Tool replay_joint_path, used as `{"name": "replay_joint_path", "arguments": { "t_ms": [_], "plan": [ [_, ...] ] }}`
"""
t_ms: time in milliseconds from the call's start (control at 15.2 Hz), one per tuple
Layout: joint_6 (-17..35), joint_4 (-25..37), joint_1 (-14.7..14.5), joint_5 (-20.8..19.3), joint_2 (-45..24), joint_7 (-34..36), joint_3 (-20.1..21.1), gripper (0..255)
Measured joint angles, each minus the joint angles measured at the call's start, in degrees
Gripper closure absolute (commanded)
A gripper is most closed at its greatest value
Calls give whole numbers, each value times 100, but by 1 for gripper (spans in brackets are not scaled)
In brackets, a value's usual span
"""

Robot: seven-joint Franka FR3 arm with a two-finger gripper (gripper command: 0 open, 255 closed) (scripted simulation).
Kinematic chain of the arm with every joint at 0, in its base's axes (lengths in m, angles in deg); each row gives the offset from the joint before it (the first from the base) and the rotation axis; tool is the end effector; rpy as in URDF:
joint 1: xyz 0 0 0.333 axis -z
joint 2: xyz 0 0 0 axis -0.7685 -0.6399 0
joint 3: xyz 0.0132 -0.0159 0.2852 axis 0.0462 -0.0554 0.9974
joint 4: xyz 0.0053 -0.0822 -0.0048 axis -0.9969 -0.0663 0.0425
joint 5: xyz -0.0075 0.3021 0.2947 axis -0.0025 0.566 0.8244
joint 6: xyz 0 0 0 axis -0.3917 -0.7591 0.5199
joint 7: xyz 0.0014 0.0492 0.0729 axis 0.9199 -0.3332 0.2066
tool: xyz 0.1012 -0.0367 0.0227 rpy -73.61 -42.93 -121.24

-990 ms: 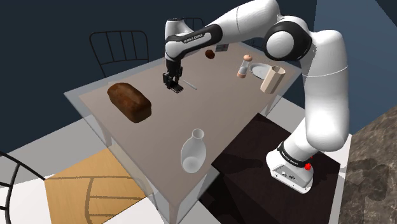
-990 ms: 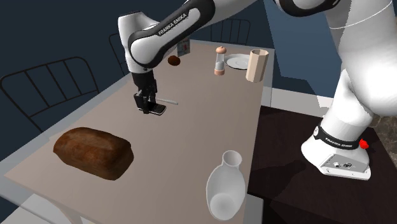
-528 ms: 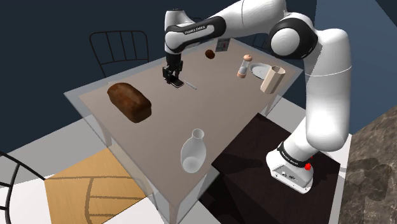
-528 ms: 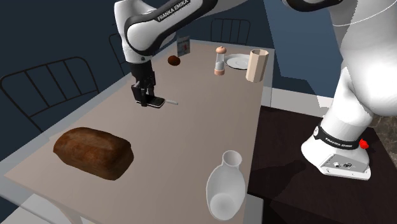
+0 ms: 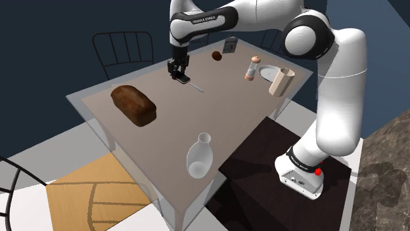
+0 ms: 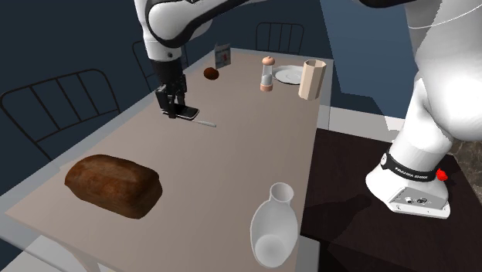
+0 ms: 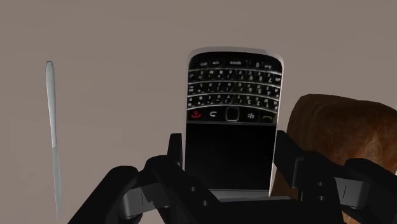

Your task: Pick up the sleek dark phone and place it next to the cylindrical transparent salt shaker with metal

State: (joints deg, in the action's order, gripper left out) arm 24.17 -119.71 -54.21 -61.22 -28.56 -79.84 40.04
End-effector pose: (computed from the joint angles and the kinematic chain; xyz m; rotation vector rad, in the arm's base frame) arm 0.7131 0.0939 0.3197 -3.0769 -0.2355 0.0478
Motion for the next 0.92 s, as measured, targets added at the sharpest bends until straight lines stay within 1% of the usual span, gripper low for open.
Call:
{"name": "replay_joint_path", "arguments": {
  "t_ms": [594, 726, 924],
  "plan": [
    [-590, 418, -4, 3, 172, 26, 7, 255],
    [-542, 242, 91, 20, 295, -92, -19, 255],
    [-467, -129, 338, 60, 573, -410, -94, 255]
  ]
}}
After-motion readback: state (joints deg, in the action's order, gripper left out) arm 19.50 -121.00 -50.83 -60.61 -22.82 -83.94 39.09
